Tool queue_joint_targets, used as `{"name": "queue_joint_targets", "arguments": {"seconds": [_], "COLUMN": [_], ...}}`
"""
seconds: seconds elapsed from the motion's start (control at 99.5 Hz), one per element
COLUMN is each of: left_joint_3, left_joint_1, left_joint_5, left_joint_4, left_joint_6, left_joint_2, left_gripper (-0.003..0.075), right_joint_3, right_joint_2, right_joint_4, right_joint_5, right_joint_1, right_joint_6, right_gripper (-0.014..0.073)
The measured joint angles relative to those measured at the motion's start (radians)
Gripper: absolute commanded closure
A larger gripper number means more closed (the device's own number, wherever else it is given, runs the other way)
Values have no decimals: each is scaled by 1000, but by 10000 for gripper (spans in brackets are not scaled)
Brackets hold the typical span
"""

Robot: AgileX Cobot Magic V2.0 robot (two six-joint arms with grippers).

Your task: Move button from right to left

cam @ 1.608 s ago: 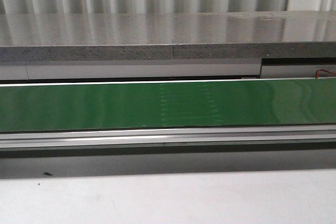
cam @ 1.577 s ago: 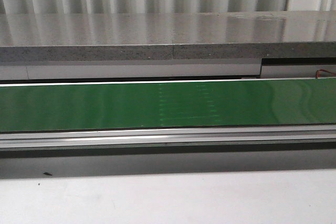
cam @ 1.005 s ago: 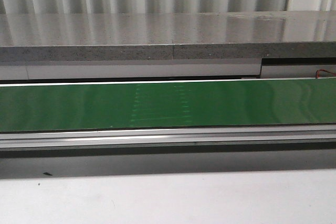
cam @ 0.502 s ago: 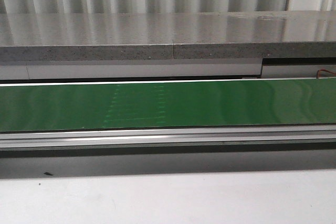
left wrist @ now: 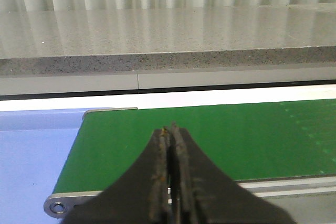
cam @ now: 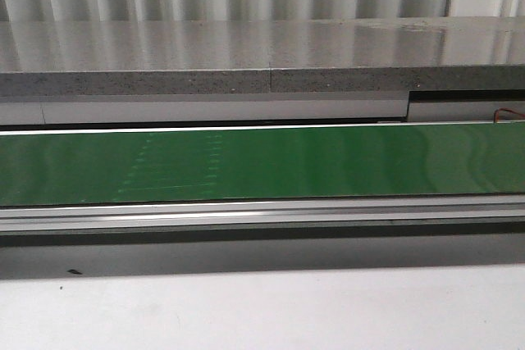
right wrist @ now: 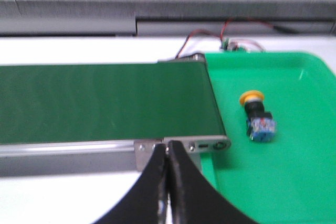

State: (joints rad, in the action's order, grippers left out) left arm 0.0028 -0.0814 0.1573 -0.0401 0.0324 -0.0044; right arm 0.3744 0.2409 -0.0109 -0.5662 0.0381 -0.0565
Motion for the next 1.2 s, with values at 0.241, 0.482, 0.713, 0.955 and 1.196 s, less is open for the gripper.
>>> {"name": "queue_joint_targets", "arguments": {"seconds": [0.241, 0.482, 0.713, 0.955, 1.196], "left_joint_3": [0, 0, 0, 0, 0], "left_joint_1": [0, 0, 0, 0, 0], "left_joint_5": [0, 0, 0, 0, 0], "left_joint_4": [0, 0, 0, 0, 0], "left_joint_6": [0, 0, 0, 0, 0], "left_joint_2": [0, 0, 0, 0, 0], "left_gripper": [741, 741, 741, 741, 741], "right_joint_3": [135, 328, 439, 549, 666], "right_joint_2": [224, 528, 741, 934, 1115], "right_joint_4": [0, 0, 0, 2, 2], "right_joint_5": [-81, -190, -267, -314, -321], "right_joint_1": [0, 0, 0, 25, 198], "right_joint_6": [0, 0, 0, 0, 0], "right_gripper": [659, 330, 67, 85, 85]}}
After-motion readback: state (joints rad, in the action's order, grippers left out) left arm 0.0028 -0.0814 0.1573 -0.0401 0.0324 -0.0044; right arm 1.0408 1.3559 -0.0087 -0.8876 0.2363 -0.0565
